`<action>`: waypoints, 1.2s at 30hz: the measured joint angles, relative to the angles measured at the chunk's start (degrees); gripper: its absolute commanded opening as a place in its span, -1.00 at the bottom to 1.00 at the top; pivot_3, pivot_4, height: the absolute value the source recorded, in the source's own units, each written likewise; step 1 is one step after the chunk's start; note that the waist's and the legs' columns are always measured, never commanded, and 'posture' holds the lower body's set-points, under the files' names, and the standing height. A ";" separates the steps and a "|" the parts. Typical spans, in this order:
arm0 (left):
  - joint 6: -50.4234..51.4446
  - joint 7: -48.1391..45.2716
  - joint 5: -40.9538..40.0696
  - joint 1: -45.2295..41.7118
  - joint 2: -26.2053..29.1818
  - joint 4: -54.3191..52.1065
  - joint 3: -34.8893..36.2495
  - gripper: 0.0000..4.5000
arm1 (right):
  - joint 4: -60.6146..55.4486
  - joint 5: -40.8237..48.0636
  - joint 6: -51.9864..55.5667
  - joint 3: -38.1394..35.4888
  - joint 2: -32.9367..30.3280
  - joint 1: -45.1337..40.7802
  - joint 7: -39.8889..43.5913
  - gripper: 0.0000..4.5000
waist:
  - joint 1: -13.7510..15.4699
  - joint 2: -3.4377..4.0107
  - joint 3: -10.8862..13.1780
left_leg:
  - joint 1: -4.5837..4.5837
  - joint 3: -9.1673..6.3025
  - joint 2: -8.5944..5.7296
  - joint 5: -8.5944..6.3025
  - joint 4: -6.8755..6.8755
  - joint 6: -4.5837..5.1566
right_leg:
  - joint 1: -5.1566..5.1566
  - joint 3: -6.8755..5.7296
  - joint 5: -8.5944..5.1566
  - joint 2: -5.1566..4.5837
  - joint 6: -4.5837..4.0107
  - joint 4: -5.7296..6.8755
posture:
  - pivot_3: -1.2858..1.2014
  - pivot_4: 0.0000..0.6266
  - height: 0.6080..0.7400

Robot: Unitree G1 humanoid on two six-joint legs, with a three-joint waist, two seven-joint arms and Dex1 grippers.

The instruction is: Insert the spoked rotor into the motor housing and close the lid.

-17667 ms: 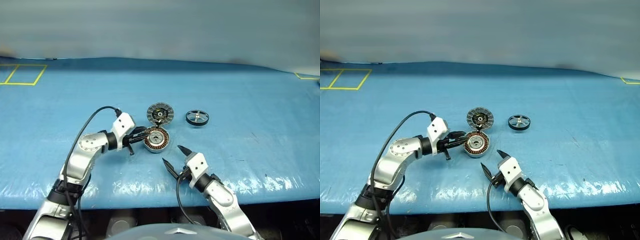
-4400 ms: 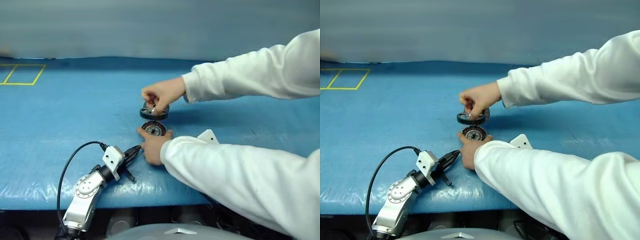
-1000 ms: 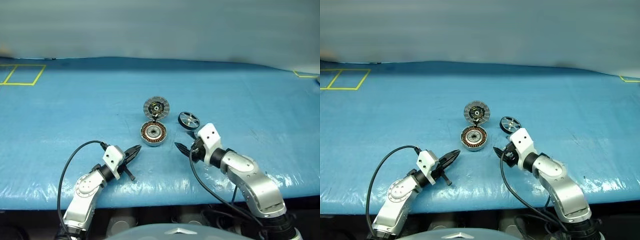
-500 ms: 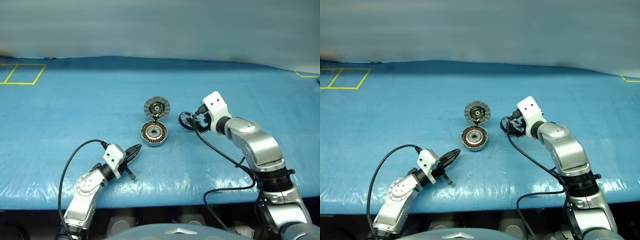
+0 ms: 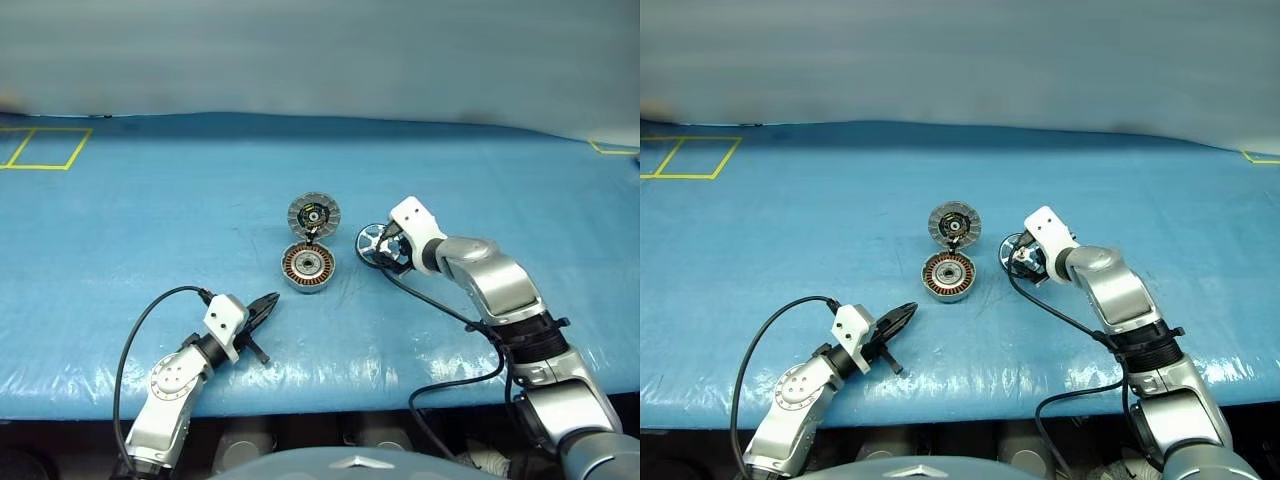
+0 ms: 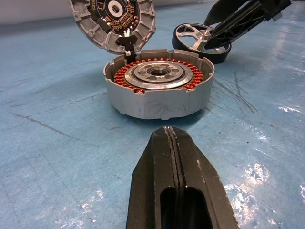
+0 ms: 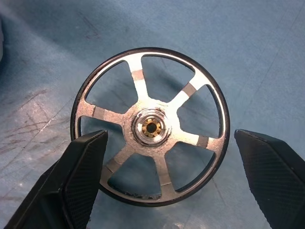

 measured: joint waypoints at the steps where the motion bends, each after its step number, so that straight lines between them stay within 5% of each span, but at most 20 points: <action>1: 0.00 0.01 0.00 0.00 0.00 0.00 0.00 -1.00 | 0.00 -0.42 -0.59 0.15 0.00 0.00 0.05 0.99 | 0.00 0.00 0.00 | 0.00 0.00 0.00 0.00 0.00 0.00 | 0.00 0.00 0.00 0.00 0.00 0.00 | 0.03 -0.52 1.00; 14: -0.02 -0.02 0.00 0.04 0.00 -0.02 -0.01 -1.00 | -1.87 -7.00 -9.59 2.31 -1.65 1.41 0.73 0.99 | 0.00 0.00 0.00 | 0.01 0.01 0.00 0.00 0.00 0.00 | 0.00 0.00 0.00 0.01 0.01 0.00 | 0.03 -0.52 1.00; 21: -0.28 -0.02 0.00 -0.01 -0.02 -0.02 -0.01 -1.00 | -1.76 -6.97 -8.11 2.60 -0.59 1.82 1.90 0.15 | 0.01 0.01 0.00 | 0.01 0.01 0.01 0.00 0.01 -0.01 | 0.00 0.00 0.00 0.01 0.00 0.00 | 0.03 -0.52 1.00; 36: -0.90 0.01 0.03 -0.13 -0.02 -0.01 -0.01 -1.00 | -0.19 -6.15 -5.12 1.11 1.70 1.77 2.01 0.15 | 0.01 0.01 0.01 | 0.01 0.00 0.01 0.00 0.01 0.00 | 0.01 0.00 0.00 0.00 0.00 0.00 | 0.03 -0.52 1.00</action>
